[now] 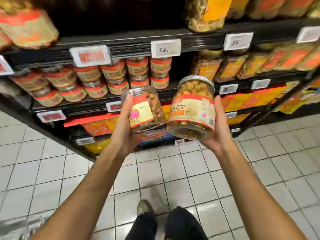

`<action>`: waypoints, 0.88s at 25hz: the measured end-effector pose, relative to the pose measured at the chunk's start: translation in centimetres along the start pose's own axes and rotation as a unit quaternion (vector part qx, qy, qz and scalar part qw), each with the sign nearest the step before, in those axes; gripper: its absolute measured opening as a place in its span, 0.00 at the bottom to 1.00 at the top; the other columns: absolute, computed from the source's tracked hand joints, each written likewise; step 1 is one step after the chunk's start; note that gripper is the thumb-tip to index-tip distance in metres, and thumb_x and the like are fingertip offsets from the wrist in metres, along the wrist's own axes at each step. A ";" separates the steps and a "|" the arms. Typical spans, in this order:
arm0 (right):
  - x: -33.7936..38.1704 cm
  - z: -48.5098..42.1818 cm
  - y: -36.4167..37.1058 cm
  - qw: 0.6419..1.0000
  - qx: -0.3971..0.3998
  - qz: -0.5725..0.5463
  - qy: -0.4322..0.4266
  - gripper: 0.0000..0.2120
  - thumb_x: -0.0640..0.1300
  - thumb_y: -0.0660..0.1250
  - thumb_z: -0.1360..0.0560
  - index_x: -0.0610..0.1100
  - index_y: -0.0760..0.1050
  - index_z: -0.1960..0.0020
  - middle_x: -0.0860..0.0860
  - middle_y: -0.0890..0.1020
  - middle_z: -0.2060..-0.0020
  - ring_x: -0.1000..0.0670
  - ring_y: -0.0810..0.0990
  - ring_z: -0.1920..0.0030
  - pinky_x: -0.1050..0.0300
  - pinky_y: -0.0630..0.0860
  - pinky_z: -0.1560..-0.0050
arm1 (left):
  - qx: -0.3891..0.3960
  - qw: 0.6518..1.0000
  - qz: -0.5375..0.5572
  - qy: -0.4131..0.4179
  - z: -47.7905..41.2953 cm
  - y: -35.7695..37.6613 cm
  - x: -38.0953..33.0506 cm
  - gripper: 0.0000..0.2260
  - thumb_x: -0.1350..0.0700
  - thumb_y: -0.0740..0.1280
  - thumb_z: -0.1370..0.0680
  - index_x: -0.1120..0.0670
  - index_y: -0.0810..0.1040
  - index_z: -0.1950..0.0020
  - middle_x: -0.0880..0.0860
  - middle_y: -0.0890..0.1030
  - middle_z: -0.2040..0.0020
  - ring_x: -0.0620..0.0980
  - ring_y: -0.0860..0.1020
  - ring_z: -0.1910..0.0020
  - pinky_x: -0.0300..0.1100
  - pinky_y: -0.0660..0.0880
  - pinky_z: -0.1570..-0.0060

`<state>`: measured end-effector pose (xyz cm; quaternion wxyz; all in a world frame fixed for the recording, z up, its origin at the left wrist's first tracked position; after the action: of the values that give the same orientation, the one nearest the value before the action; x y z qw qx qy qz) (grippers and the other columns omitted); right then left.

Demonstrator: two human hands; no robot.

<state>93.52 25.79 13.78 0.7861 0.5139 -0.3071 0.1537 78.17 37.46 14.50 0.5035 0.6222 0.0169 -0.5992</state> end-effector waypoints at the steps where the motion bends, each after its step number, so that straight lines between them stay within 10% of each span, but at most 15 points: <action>1: 1.4 -0.9 -0.9 1.000 -0.001 0.009 -0.006 0.27 0.65 0.59 0.33 0.47 0.84 0.50 0.46 0.85 0.50 0.47 0.83 0.47 0.49 0.80 0.52 | -0.007 1.000 -0.013 0.001 -2.0 0.7 0.5 0.24 0.39 0.58 0.27 0.55 0.82 0.47 0.52 0.84 0.55 0.48 0.82 0.55 0.42 0.79 0.52; 6: 7.7 -5.5 -6.4 0.996 -0.040 0.082 -0.025 0.28 0.64 0.60 0.34 0.46 0.81 0.45 0.45 0.83 0.47 0.46 0.82 0.46 0.47 0.80 0.47 | -0.105 0.992 -0.066 0.037 -10.5 4.2 4.0 0.32 0.40 0.68 0.30 0.63 0.72 0.36 0.60 0.78 0.48 0.55 0.77 0.50 0.50 0.72 0.45; 14: 12.4 -11.7 -15.9 0.985 -0.050 0.163 -0.015 0.37 0.65 0.61 0.36 0.44 0.72 0.35 0.42 0.80 0.41 0.42 0.80 0.42 0.42 0.77 0.44 | -0.295 0.902 -0.206 0.237 -20.8 6.7 11.1 0.30 0.42 0.73 0.36 0.56 0.73 0.39 0.49 0.83 0.52 0.42 0.82 0.56 0.34 0.77 0.60; 22: 11.2 -13.6 -18.6 0.987 -0.005 0.159 -0.001 0.32 0.65 0.63 0.37 0.48 0.76 0.40 0.46 0.82 0.44 0.44 0.81 0.44 0.43 0.79 0.47 | -0.415 0.763 -0.377 0.321 -25.5 6.0 13.5 0.39 0.43 0.73 0.32 0.61 0.62 0.29 0.58 0.69 0.33 0.54 0.68 0.33 0.46 0.62 0.31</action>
<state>116.88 29.37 3.84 0.7541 0.4543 -0.3867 0.2747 104.34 43.15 2.13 0.4115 0.4518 0.6580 -0.4399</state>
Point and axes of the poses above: each hand's wrist, its own z-axis away from the middle knuckle, its own y-axis out of the palm, x = y × z, the point moved 3 cm from there along -z, towards the middle knuckle
